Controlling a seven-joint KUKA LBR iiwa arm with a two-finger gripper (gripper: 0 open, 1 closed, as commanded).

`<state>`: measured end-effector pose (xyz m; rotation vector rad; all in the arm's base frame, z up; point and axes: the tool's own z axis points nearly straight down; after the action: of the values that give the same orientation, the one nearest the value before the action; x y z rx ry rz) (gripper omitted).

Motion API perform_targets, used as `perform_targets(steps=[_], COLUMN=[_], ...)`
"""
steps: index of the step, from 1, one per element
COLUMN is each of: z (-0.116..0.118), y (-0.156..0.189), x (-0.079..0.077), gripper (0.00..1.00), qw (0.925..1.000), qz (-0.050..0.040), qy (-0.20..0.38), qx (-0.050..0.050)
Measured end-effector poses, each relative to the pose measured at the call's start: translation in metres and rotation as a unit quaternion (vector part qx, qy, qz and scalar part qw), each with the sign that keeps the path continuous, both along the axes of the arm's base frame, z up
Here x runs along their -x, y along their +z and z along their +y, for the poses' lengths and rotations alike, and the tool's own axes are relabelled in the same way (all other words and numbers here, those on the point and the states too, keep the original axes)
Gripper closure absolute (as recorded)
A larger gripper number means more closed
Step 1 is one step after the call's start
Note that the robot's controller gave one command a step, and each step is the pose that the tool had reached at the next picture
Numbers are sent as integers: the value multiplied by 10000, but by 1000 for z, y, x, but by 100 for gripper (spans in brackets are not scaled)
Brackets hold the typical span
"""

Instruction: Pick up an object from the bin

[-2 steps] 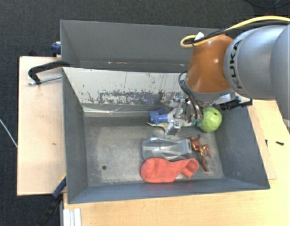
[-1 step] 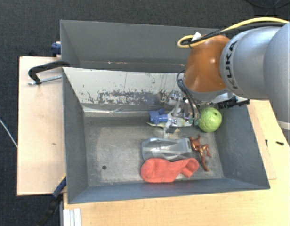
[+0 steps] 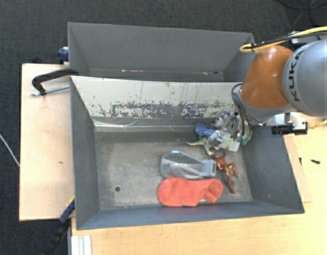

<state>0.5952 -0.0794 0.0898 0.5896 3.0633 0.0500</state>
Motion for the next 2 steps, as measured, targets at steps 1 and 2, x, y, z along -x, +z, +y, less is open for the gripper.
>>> perform_targets(steps=[1, 2], z=[0, 2], y=[0, 0], x=[0, 0], gripper=[100, 100], qw=[10000, 10000], qz=[0, -1], qy=[-1, -18], qx=[0, 19])
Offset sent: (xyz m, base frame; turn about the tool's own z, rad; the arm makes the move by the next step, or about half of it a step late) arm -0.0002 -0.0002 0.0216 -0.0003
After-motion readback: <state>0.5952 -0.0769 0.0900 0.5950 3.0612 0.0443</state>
